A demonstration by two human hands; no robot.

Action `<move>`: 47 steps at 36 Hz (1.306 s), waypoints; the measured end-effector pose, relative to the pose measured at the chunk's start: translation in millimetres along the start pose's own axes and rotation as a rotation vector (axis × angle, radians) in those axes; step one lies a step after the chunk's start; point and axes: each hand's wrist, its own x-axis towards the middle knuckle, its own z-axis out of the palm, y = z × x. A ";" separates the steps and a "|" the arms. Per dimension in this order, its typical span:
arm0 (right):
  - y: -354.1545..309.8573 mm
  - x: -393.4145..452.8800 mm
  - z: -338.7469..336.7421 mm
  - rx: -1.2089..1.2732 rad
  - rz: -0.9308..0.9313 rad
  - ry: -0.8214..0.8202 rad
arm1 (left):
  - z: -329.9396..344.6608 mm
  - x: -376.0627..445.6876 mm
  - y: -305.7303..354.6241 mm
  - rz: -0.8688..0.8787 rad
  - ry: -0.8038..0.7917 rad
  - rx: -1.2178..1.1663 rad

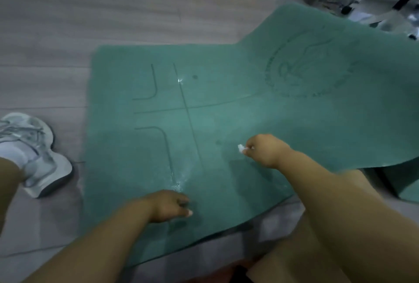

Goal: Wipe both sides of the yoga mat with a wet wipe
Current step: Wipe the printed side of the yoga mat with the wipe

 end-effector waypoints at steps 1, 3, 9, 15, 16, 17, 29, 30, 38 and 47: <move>-1.9 6.4 3.5 -0.002 0.011 -0.002 | -3.3 2.0 -10.0 -0.035 0.034 0.043; -4.6 19.3 8.9 -0.003 0.045 0.005 | -12.1 6.6 -26.0 -0.101 0.096 0.131; -4.5 68.4 25.5 0.044 0.160 0.108 | -51.8 26.6 -38.4 -0.196 0.212 0.264; 1.0 119.2 25.4 0.047 0.124 0.227 | -96.8 61.1 -47.9 -0.225 0.304 0.303; 2.2 129.6 25.3 0.052 0.123 0.250 | -103.9 67.1 -52.2 -0.234 0.325 0.300; 3.3 140.7 24.6 0.058 0.128 0.264 | -110.3 72.8 -56.8 -0.249 0.347 0.290; 0.0 262.5 35.8 0.325 0.408 0.356 | -126.9 108.6 -102.5 -0.359 0.516 0.274; -7.9 268.4 40.8 0.325 0.411 0.365 | -125.2 108.6 -103.0 -0.351 0.528 0.254; -135.7 237.3 88.0 -0.005 -0.441 0.220 | -129.1 105.8 -112.6 -0.312 0.514 0.220; -28.5 262.8 44.3 0.131 -0.004 0.357 | -115.3 91.8 -126.1 -0.333 0.483 0.145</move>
